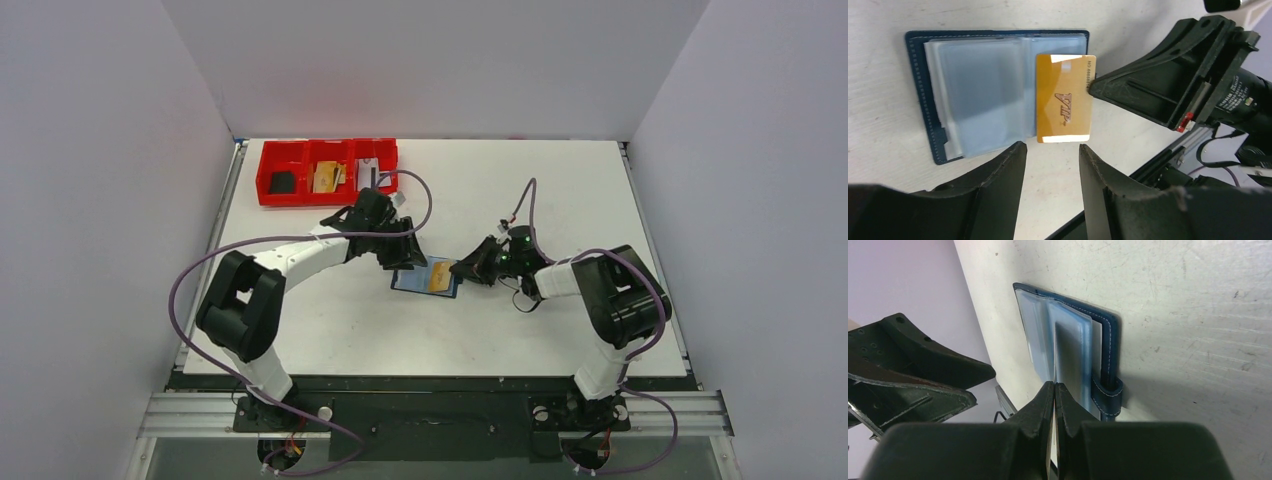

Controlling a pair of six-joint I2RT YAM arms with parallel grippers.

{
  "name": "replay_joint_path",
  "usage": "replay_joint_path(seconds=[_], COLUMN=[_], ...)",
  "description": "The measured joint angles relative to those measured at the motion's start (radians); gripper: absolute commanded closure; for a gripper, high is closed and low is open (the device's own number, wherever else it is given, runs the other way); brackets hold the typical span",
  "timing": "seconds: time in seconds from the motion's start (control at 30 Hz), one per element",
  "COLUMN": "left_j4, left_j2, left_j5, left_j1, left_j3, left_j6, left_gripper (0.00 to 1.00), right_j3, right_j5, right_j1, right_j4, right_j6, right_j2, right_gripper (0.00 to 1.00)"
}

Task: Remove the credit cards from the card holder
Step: Remove the credit card from the card holder, then place the credit card in the storage box.

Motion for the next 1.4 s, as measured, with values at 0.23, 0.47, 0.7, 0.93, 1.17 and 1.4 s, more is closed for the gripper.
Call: replay_joint_path(seconds=[0.23, 0.47, 0.7, 0.93, 1.17, 1.4], left_j4=[0.052, 0.103, 0.170, 0.291, 0.370, 0.454], left_j2=[0.055, 0.092, 0.093, 0.094, 0.094, 0.094], left_j5=[0.113, 0.192, 0.258, 0.330, 0.371, 0.420], left_j1=[0.000, 0.000, 0.014, 0.029, 0.031, 0.036], left_j3=[0.000, 0.000, 0.000, -0.028, -0.050, -0.074], left_j6=[-0.003, -0.033, -0.079, -0.154, -0.216, -0.287], left_gripper=[0.53, 0.46, 0.43, 0.42, 0.68, 1.00], right_j3=[0.000, -0.002, -0.018, -0.031, -0.043, -0.047], right_j5=[-0.037, -0.072, -0.100, -0.118, -0.127, -0.123], right_j1=[-0.024, -0.049, -0.060, -0.060, -0.060, -0.060], right_j4=[0.032, 0.098, 0.158, 0.234, 0.281, 0.274], right_j6=[0.043, 0.098, 0.153, 0.212, 0.250, 0.242], right_j2=[-0.010, -0.028, -0.029, -0.029, -0.034, -0.063], right_gripper=[1.00, 1.00, 1.00, 1.00, 1.00, 0.81])
